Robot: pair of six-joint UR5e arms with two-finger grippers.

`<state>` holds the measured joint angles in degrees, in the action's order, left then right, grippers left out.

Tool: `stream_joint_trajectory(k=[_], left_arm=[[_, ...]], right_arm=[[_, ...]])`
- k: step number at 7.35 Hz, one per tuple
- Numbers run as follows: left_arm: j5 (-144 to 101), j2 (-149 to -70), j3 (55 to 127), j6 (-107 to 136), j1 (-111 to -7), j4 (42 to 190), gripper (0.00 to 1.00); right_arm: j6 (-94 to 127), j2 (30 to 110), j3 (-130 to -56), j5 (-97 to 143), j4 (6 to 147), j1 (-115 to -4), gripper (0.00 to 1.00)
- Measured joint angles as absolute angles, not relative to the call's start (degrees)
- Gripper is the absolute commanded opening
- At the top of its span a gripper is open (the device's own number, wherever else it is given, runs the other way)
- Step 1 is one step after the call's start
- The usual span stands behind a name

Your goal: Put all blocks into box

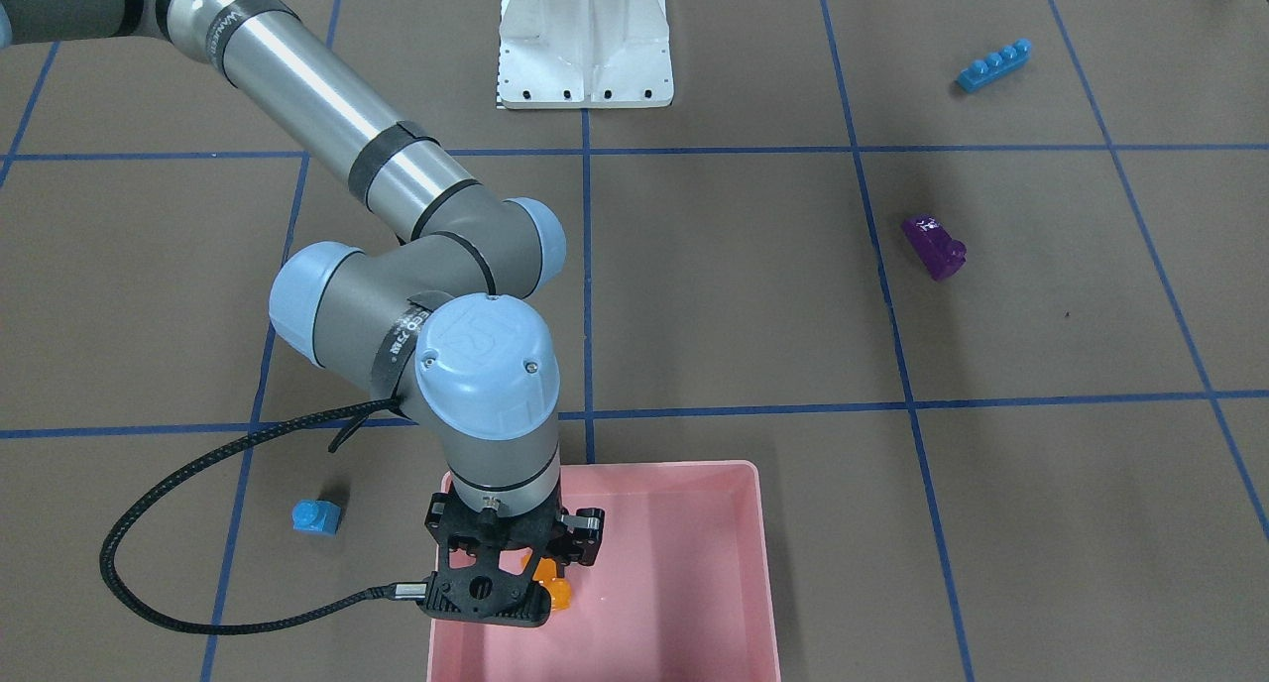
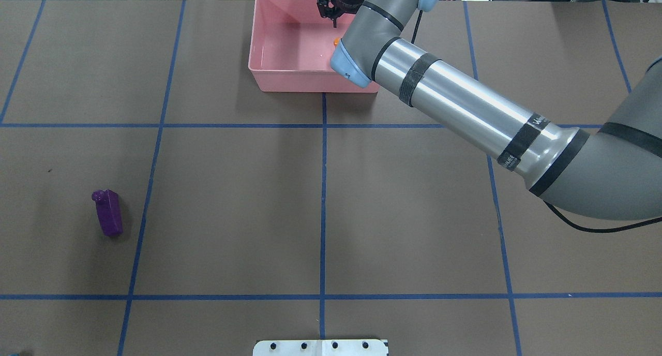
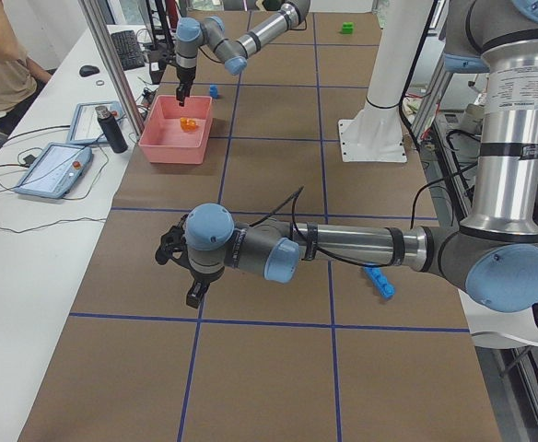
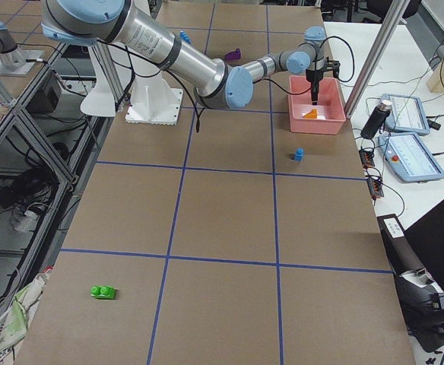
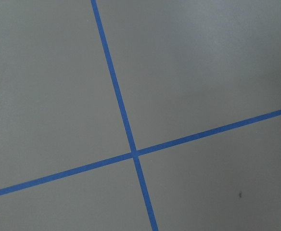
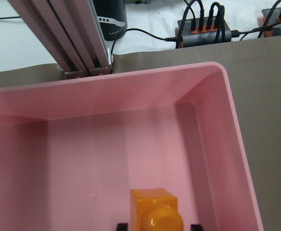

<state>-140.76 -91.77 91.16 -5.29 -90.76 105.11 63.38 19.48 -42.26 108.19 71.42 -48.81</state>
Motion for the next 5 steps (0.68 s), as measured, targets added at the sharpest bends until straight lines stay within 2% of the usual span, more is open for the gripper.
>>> stream_joint_trajectory(k=[3, 5], left_arm=[[-140.6, -92.0, 92.4, 1.1, -88.9, 106.1, 1.00], [-139.7, -91.3, 96.4, 18.7, -83.3, 109.9, 1.00]], right_arm=[[62.5, 19.8, -46.4, 111.0, 74.6, -50.5, 0.99], [60.0, 22.5, -56.2, 113.7, 84.0, -52.4, 1.00]])
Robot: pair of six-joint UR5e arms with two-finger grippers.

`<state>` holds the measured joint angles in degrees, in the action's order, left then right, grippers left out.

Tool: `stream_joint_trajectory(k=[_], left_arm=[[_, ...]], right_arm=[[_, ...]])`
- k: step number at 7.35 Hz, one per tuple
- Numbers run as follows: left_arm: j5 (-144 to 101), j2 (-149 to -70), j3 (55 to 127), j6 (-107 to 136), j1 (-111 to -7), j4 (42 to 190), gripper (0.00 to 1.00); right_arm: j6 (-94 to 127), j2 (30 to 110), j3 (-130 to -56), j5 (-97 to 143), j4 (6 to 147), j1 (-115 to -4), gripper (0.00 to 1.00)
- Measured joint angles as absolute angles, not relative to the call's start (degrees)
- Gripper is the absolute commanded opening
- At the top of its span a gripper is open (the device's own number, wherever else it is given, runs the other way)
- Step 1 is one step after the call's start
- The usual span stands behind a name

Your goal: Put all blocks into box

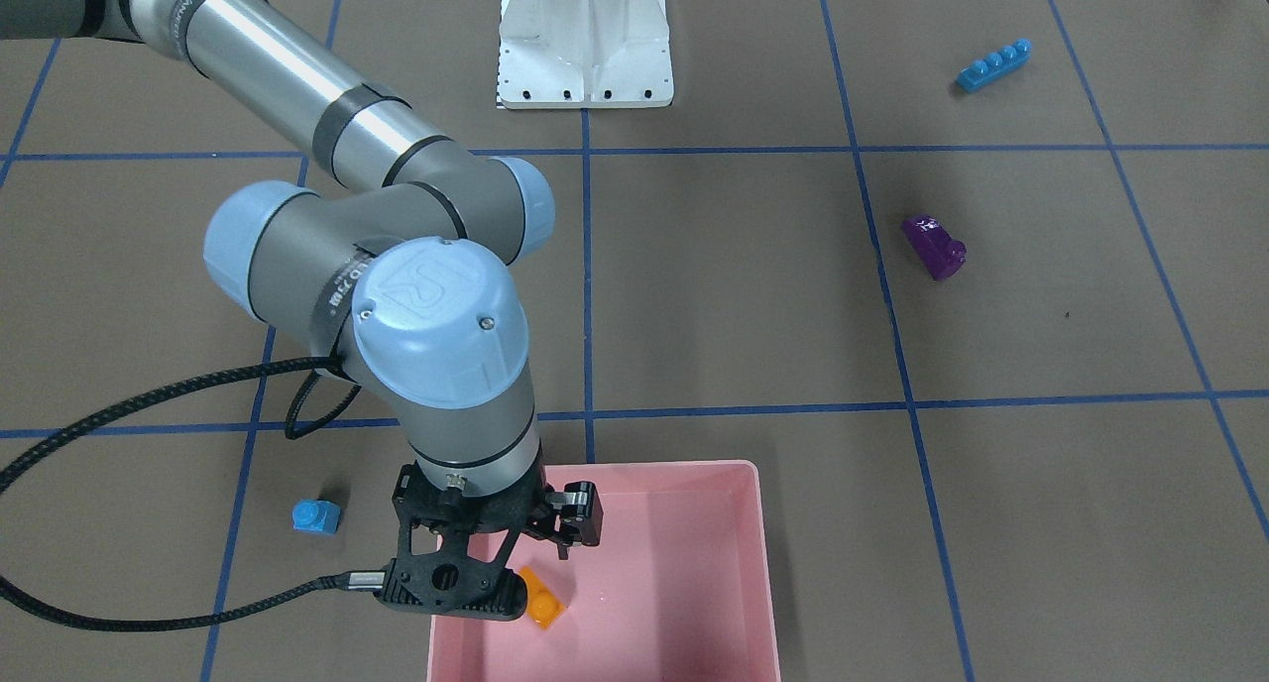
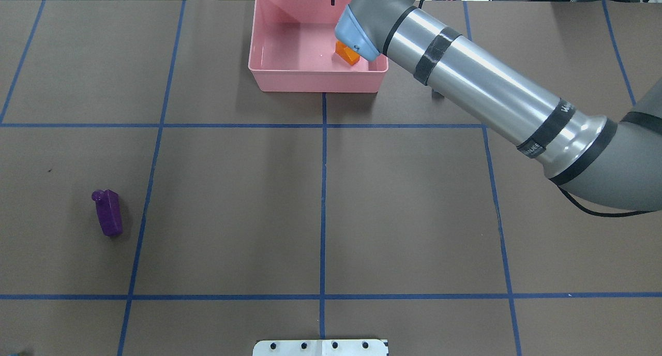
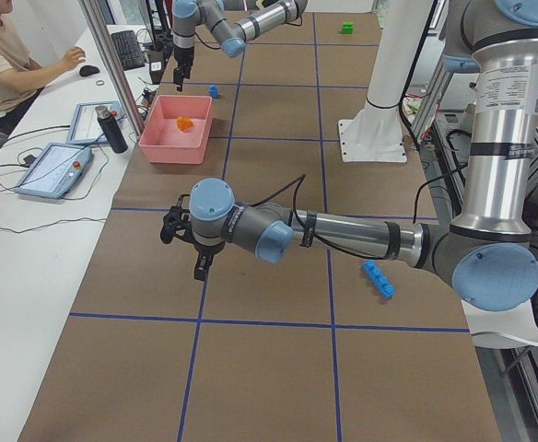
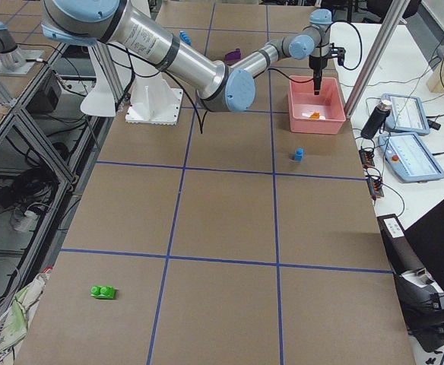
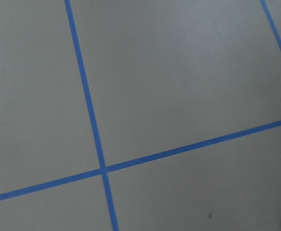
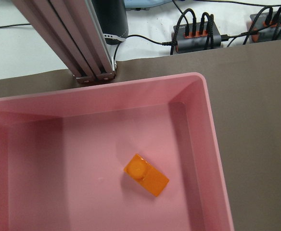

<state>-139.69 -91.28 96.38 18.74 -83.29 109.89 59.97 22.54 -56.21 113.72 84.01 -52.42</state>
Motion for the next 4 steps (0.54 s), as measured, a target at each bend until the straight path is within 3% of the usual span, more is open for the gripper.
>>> stream_joint_trajectory(k=[4], left_arm=[[-128.3, -88.2, 107.6, 50.9, -64.0, 111.7, 1.00]], right_arm=[[51.0, 44.5, -83.2, 119.2, 90.4, -57.7, 1.00]])
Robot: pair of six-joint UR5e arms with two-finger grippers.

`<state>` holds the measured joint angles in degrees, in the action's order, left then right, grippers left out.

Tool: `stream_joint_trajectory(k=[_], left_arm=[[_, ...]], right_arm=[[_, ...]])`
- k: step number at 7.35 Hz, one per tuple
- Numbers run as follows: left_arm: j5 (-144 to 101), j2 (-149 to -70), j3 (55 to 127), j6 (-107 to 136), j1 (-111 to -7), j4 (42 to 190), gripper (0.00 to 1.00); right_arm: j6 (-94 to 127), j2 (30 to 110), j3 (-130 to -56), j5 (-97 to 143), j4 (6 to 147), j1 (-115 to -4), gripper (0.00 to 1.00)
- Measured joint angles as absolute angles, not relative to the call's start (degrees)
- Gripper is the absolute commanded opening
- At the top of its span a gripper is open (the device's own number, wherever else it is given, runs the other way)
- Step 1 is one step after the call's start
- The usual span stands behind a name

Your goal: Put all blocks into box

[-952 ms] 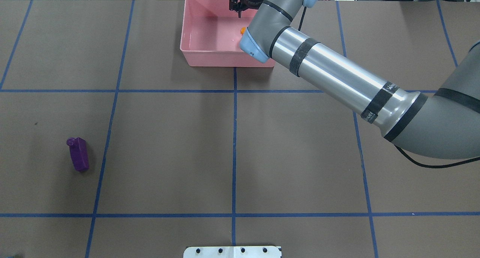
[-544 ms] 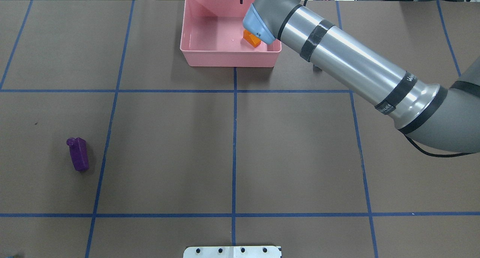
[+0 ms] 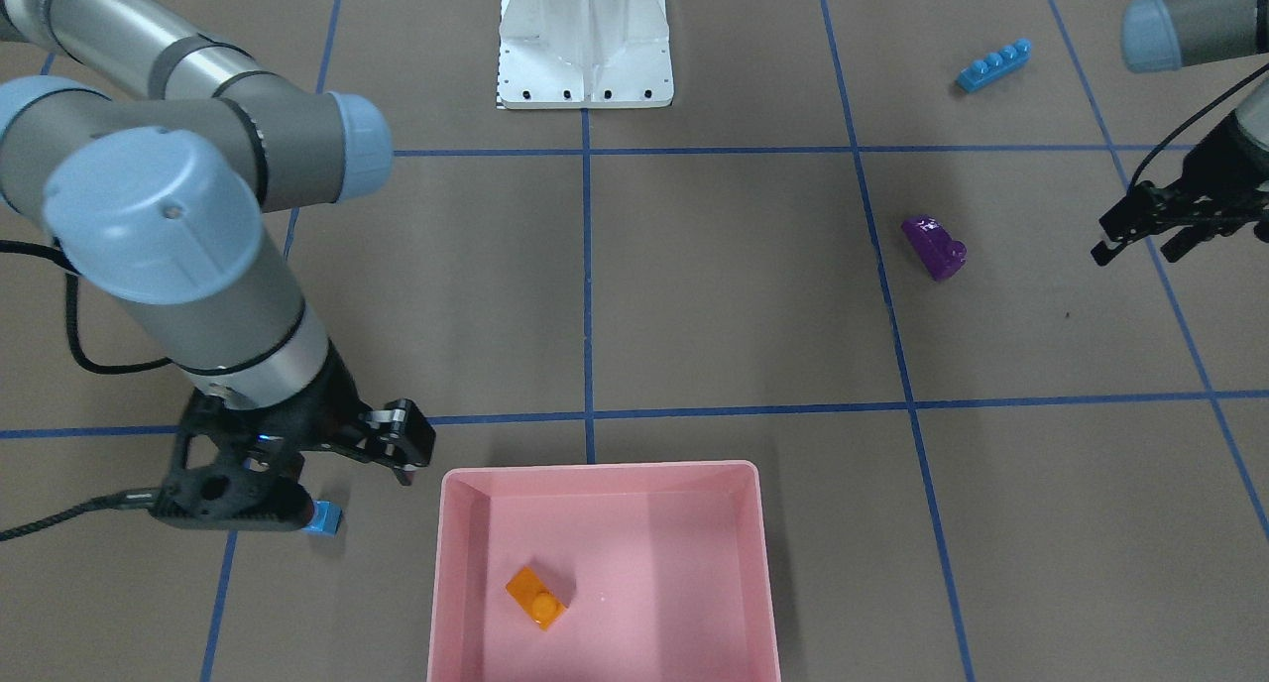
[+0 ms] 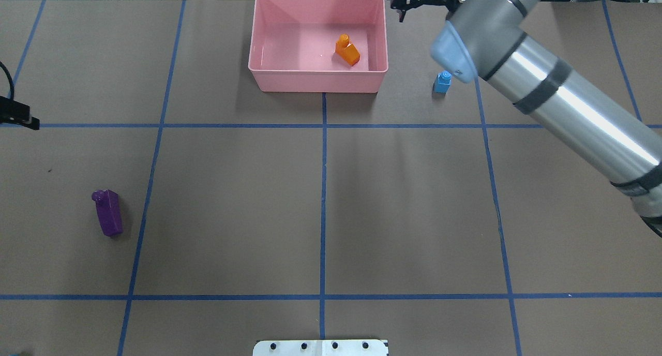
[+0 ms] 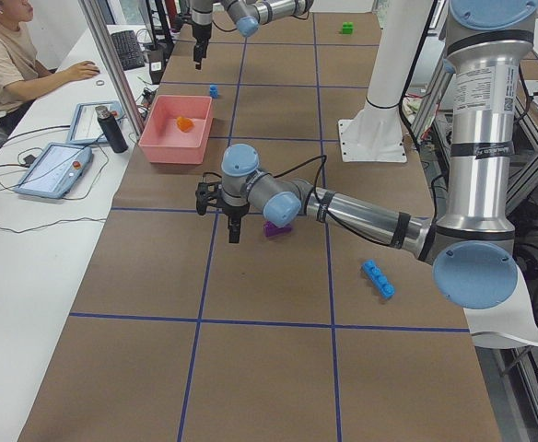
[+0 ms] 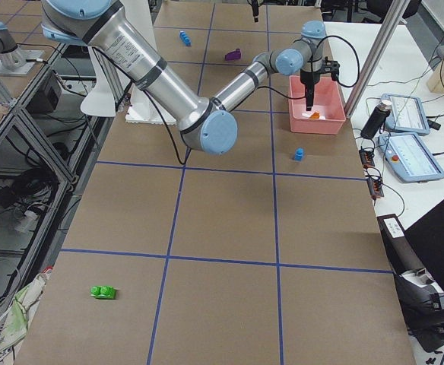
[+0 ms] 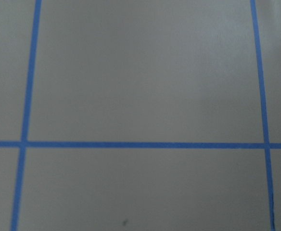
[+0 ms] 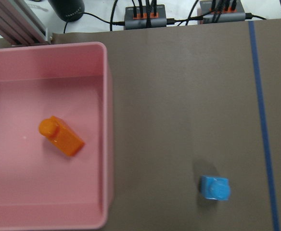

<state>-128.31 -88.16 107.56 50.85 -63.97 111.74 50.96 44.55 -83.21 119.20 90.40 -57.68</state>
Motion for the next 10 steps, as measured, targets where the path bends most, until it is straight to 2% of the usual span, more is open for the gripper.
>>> stream_joint_trajectory(k=[1, 3, 8, 9, 10], left_arm=[[-125.3, -88.0, 109.3, 57.6, -59.0, 111.7, 1.00], [-118.6, -87.9, 110.6, 66.8, -50.1, 111.7, 1.00], [-111.8, -88.5, 109.4, 72.8, -40.5, 111.3, 0.99], [-111.5, -88.5, 108.7, 72.6, -40.1, 111.3, 0.92], [-111.4, -88.6, 108.0, 72.4, -39.9, 111.3, 0.75]], right_arm=[[47.5, 51.0, -88.7, 120.5, 90.5, -59.4, 1.00], [42.4, 58.6, -93.8, 121.4, 90.2, -61.0, 1.00], [41.1, 60.2, -94.4, 121.4, 90.1, -61.2, 1.00], [41.1, 60.2, -94.3, 121.3, 90.1, -61.2, 1.00], [41.1, 60.2, -94.2, 121.2, 90.1, -61.1, 1.00]])
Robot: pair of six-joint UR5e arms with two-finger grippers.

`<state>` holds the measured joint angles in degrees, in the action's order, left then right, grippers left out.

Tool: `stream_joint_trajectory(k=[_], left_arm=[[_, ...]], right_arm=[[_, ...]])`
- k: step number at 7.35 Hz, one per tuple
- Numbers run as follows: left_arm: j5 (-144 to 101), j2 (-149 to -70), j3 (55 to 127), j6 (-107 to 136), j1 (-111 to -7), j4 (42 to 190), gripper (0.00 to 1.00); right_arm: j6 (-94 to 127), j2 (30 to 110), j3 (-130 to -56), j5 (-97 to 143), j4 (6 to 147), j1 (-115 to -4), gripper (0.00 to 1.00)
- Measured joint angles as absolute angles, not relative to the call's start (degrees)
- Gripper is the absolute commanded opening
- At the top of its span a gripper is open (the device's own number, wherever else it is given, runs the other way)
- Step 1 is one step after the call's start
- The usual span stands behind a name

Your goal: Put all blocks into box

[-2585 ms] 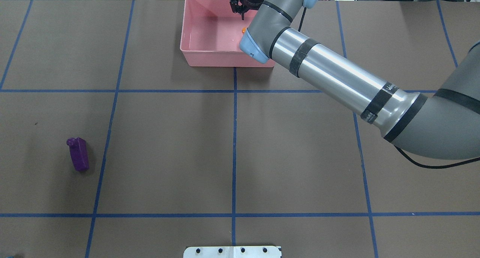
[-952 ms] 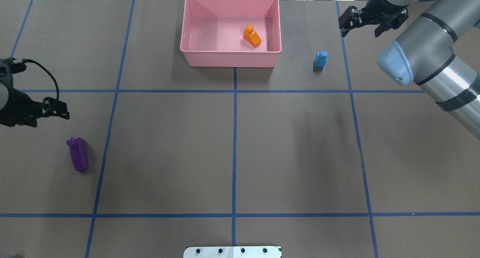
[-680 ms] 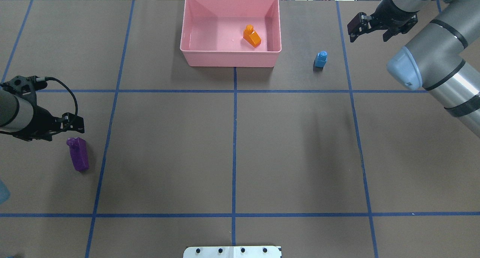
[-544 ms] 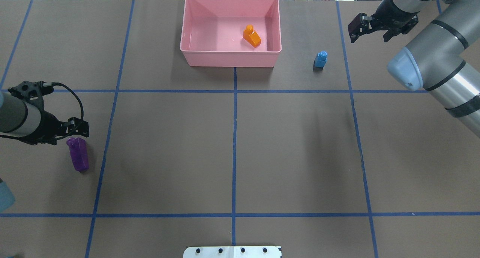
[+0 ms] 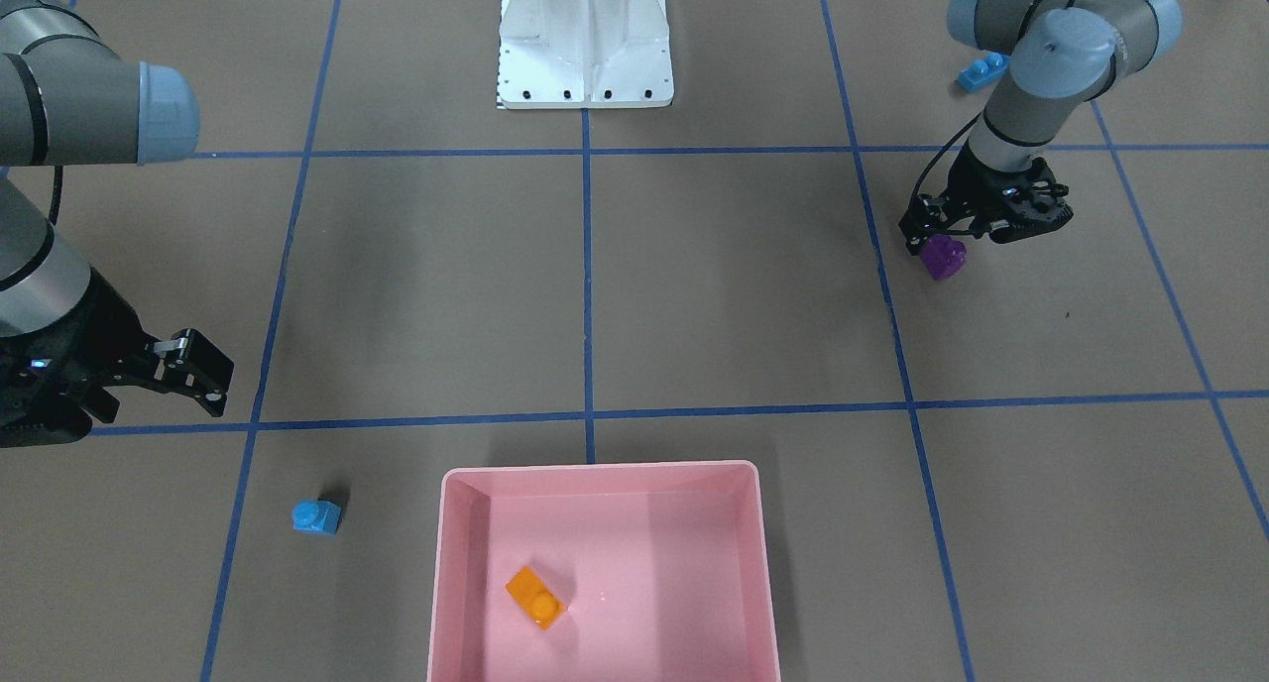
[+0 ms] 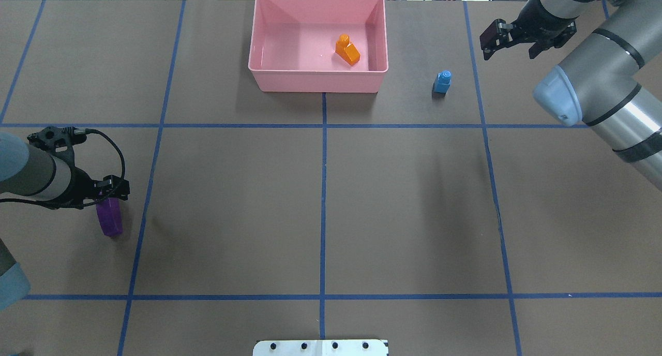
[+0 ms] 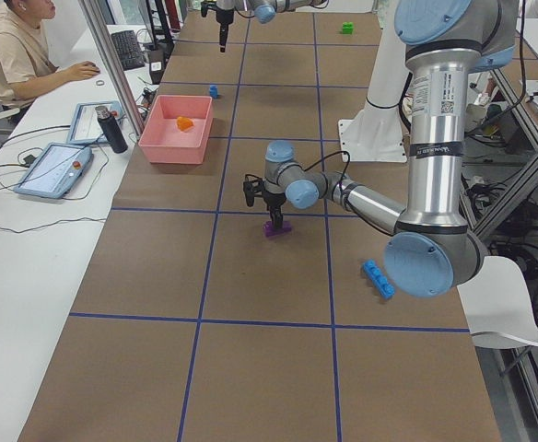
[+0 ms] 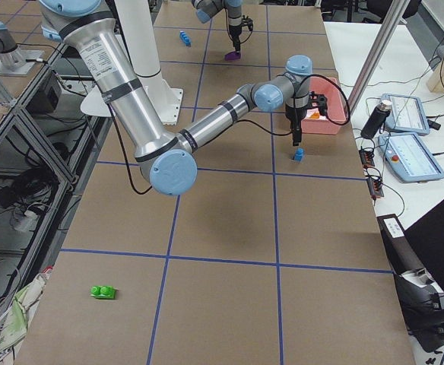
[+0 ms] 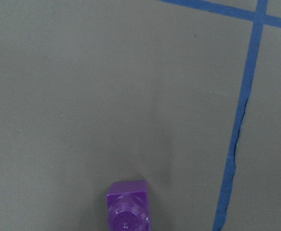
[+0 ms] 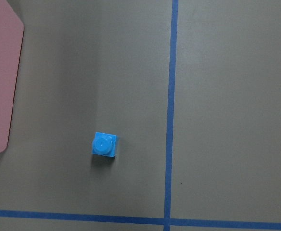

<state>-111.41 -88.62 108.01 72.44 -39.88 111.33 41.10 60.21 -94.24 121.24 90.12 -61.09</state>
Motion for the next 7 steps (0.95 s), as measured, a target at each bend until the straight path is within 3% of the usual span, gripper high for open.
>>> stream_joint_trajectory(k=[1, 4, 5, 7], left_arm=[[-111.3, -88.7, 107.5, 72.4, -39.4, 111.3, 0.65], [-111.4, -89.5, 106.4, 72.3, -38.3, 111.4, 0.65], [-111.4, -89.5, 106.3, 72.3, -38.1, 111.4, 0.54], [-111.4, -89.4, 106.3, 72.2, -38.0, 111.3, 0.00]], right_arm=[[41.1, 60.2, -94.2, 121.2, 90.1, -61.0, 1.00], [41.3, 60.2, -94.1, 121.2, 90.1, -60.9, 1.00], [41.4, 60.2, -94.1, 121.2, 90.1, -60.9, 1.00], [41.6, 60.1, -94.1, 121.2, 90.1, -60.8, 1.00]])
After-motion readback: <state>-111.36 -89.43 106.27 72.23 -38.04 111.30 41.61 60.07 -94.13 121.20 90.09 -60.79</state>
